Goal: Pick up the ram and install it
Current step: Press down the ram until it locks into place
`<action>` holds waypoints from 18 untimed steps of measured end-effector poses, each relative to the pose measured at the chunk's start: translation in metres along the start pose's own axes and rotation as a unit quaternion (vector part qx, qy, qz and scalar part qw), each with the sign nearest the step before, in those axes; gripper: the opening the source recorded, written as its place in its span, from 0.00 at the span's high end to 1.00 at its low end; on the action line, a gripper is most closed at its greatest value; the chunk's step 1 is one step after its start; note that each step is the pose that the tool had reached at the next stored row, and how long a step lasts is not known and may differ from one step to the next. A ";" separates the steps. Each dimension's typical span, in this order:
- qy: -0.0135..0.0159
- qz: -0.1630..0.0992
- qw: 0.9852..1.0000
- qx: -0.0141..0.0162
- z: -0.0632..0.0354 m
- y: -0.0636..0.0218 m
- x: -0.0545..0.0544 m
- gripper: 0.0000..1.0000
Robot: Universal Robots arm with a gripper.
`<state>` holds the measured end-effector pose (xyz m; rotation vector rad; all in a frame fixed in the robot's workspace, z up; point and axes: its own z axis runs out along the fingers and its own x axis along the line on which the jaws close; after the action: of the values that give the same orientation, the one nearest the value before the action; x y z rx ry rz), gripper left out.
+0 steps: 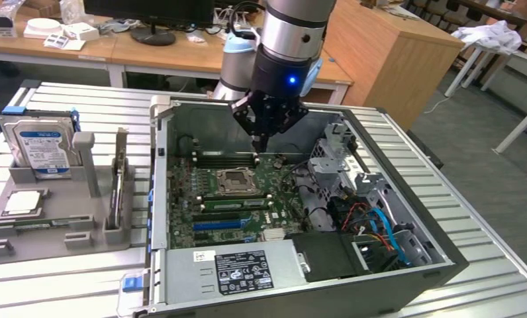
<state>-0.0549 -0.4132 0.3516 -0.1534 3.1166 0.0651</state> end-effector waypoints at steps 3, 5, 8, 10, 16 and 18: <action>0.000 0.016 1.000 0.000 0.0003 0.0000 0.000 0.90; 0.003 0.023 1.000 0.000 0.0004 0.0000 0.000 0.90; 0.012 0.027 1.000 -0.001 0.0004 0.0000 0.000 0.90; 0.012 0.027 1.000 -0.001 0.0004 0.0000 0.000 0.90; 0.015 0.035 0.999 -0.004 0.0005 0.0001 0.001 0.90; 0.018 0.037 0.999 -0.004 0.0004 0.0001 0.001 0.90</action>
<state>-0.0561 -0.4132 0.3511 -0.0401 3.1572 0.0782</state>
